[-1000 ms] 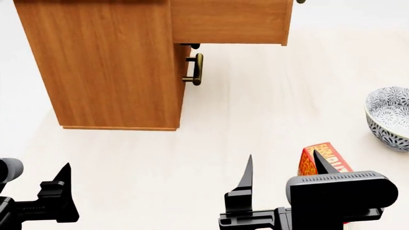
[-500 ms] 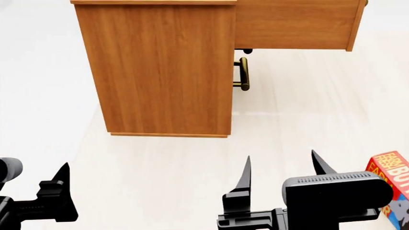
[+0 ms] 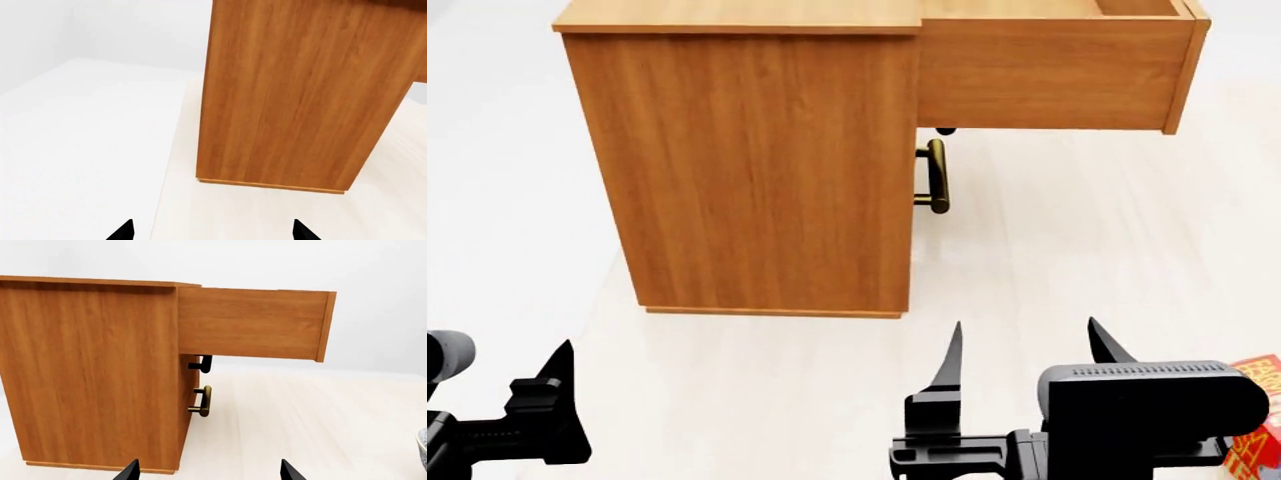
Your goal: Close the top drawer of the cabinet.
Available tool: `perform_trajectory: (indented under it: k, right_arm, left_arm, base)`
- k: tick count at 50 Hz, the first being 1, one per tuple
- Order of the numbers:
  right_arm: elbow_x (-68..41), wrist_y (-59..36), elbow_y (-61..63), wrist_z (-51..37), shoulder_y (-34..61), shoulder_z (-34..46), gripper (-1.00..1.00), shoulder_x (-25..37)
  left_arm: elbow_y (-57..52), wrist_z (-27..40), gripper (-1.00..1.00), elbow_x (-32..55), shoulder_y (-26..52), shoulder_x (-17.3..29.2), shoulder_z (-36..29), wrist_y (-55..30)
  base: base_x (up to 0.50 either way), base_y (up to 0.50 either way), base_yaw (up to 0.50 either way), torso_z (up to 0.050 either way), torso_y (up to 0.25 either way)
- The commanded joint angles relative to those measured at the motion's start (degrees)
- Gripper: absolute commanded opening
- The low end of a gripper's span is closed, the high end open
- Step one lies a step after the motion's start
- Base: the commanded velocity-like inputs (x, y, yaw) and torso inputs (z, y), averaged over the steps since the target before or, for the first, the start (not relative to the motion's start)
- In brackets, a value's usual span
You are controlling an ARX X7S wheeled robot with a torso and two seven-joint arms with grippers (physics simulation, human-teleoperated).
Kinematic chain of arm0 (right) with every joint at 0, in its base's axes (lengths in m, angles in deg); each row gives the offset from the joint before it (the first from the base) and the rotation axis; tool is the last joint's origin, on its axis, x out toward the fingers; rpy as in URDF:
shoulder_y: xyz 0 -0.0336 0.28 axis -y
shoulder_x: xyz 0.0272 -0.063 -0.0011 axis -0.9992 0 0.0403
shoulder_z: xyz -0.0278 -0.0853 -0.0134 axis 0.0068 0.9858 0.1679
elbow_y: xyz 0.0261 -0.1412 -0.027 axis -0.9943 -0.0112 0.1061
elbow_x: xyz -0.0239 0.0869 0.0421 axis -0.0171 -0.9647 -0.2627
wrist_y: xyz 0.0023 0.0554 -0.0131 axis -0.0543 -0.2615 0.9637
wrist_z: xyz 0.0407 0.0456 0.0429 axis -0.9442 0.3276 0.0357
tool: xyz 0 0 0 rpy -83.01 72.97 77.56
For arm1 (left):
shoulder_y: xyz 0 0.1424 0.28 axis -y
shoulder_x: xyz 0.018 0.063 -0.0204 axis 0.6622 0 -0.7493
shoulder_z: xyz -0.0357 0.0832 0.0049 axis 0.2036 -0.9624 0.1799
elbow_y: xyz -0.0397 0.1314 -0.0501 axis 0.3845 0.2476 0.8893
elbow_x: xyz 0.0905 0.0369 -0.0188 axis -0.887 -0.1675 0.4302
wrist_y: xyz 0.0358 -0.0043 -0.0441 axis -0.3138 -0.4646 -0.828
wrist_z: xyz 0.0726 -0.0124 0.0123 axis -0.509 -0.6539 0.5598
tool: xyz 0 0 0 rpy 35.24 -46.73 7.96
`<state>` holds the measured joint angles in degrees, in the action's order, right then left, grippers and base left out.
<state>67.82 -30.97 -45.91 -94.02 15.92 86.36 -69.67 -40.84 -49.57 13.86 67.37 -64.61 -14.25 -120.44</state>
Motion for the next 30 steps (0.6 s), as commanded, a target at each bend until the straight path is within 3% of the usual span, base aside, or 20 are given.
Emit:
perform_trajectory:
  k: [1,18,30]
  right_arm:
    - [-0.98,0.89,0.39,-0.05,-0.12,-0.69,1.00,-0.08]
    - [-0.94,0.35,-0.12,-1.13,0.13,0.11,1.00,0.42]
    - [-0.12,-1.15,-0.97,-3.12,1.64,-0.29,1.00,0.97]
  left_arm:
    - [0.07,0.35,1.00,0.42,-0.03,0.26,-0.13,0.34]
    - [0.26,0.87,1.00,1.04,-0.25,0.58,-0.22,0.78]
    - [0.20,1.31,1.00,1.63,-0.10,0.81,-0.10,0.72]
  base:
    - [0.50,-0.02,0.00,0.000,0.000]
    - [0.50,-0.01,0.00,0.000,0.000]
    - [0.03,0.00,0.00,0.000,0.001]
